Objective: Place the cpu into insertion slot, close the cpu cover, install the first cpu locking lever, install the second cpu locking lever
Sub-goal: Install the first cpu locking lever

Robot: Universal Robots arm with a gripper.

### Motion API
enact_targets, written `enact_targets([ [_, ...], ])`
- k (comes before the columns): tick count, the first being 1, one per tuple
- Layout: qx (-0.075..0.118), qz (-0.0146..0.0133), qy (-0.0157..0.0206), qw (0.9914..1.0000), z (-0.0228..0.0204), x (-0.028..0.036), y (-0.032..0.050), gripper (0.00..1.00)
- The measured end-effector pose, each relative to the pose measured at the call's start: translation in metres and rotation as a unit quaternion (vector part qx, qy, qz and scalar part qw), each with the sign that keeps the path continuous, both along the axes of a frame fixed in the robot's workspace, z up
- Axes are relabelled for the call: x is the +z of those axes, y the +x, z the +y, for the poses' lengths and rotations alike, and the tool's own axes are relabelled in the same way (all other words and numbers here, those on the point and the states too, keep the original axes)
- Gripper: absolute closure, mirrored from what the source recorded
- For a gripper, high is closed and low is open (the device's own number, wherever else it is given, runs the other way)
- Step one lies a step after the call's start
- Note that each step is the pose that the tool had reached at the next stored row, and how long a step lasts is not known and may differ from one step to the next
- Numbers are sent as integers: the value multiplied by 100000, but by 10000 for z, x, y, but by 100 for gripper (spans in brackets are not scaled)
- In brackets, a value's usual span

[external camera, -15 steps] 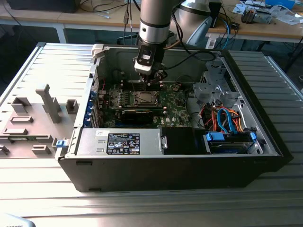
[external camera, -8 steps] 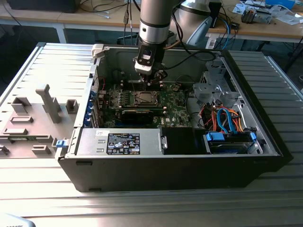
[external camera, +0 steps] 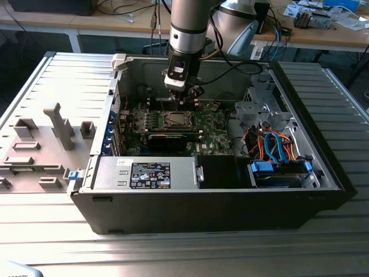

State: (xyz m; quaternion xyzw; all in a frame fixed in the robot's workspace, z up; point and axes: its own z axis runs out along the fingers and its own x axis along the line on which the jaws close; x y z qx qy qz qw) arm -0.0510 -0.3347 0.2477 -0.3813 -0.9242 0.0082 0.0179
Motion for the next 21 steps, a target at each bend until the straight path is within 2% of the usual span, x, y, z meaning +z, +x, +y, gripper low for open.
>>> enact_targets([
  [21, 1029, -2, -1, 99995, 0, 0, 0, 89],
])
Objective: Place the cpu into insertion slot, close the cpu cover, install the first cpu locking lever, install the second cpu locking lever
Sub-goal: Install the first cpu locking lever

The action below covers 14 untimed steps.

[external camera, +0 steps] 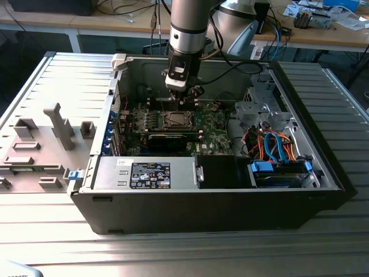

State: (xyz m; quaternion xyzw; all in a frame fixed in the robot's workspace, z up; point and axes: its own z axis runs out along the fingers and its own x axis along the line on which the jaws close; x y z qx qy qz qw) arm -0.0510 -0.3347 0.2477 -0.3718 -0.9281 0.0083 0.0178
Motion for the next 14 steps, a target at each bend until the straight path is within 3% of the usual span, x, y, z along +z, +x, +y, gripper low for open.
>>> enact_targets([
  [14, 573, 1, 1, 99998, 0, 0, 0, 89],
])
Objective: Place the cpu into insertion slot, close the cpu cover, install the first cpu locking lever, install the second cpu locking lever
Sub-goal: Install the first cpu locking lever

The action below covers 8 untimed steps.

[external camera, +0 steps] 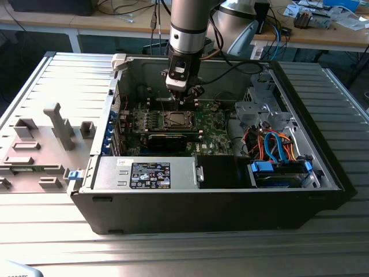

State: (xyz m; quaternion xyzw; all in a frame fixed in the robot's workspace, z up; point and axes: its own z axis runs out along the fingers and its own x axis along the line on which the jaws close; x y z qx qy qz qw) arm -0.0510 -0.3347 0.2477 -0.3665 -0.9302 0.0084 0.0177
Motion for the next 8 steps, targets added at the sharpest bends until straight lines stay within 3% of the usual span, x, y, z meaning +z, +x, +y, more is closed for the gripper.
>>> enact_targets([
  [8, 290, -1, -2, 100000, 0, 0, 0, 89],
])
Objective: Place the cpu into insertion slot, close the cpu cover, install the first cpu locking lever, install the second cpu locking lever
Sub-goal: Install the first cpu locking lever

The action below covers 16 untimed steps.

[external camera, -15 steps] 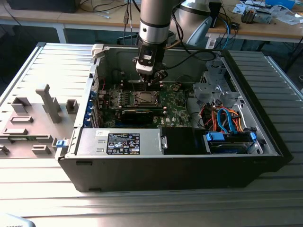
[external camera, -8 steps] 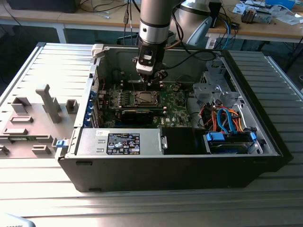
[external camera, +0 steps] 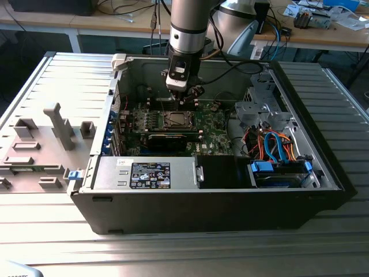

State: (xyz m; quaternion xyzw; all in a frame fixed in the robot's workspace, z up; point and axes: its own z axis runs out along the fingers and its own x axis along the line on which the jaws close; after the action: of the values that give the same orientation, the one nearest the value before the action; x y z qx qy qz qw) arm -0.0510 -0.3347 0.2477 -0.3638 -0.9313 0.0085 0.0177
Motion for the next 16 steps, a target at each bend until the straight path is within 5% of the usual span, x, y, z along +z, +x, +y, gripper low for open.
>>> enact_targets([
  [16, 704, -2, 1, 99998, 0, 0, 0, 89],
])
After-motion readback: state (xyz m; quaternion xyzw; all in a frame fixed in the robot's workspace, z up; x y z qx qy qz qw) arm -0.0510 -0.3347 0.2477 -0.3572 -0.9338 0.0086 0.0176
